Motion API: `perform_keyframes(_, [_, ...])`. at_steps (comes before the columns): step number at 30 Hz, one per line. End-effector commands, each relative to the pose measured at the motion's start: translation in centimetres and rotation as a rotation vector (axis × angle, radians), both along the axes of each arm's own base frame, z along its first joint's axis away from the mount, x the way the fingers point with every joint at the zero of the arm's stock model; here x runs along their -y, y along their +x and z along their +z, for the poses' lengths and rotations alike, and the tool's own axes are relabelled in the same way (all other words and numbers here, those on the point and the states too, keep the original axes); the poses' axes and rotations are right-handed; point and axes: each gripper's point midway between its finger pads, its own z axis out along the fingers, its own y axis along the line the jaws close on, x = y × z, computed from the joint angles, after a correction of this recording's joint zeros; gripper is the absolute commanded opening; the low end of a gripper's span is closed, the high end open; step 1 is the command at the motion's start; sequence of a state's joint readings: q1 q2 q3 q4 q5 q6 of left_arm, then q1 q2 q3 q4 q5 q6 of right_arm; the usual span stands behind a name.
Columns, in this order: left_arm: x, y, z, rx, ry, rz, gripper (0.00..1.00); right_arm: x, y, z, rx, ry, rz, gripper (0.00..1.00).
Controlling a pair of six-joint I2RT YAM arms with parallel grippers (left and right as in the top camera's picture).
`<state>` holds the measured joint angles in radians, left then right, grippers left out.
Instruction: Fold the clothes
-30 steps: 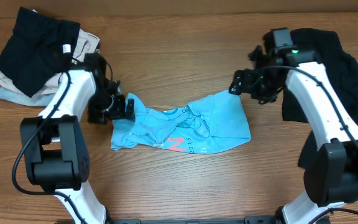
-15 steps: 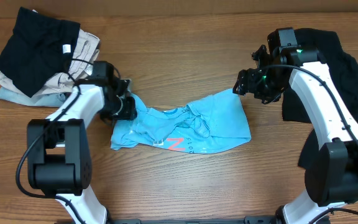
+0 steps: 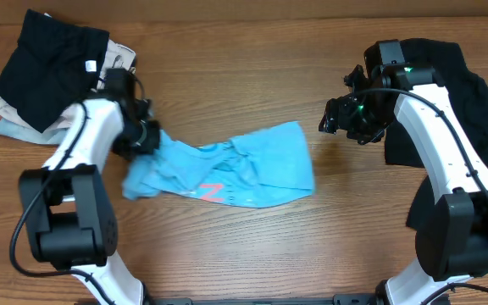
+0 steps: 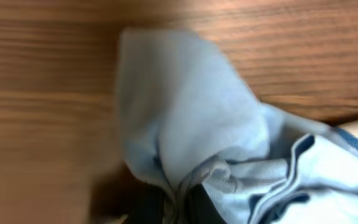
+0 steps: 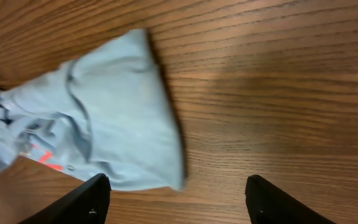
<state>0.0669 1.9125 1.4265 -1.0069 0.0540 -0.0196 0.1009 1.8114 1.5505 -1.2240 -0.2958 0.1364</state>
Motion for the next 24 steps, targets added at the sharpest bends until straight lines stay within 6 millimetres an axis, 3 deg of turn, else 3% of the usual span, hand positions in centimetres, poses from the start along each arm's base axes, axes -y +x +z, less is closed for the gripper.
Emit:
perform_keyframes(1, [-1.6, 1.9, 5.5, 0.106, 0.096, 0.012, 0.04, -0.2, 0.4, 1.4, 0.045, -0.001, 0.000, 0.73])
perform_keyframes(6, [0.6, 2.4, 9.5, 0.129, 0.079, -0.030, 0.04, -0.2, 0.5, 1.4, 0.046, -0.002, 0.001, 0.73])
perform_keyframes(11, [6.4, 2.8, 11.8, 0.169, 0.018, -0.113, 0.04, 0.2, 0.4, 1.3, 0.042, -0.021, -0.005, 0.73])
perform_keyframes(17, [15.1, 2.2, 11.8, 0.193, -0.081, -0.207, 0.04, 0.9, 0.4, 1.1, 0.041, -0.056, -0.012, 0.73])
perform_keyframes(24, [23.5, 1.6, 10.3, 0.231, -0.126, -0.317, 0.04, 3.4, 0.8, 1.0, 0.044, -0.081, -0.066, 0.73])
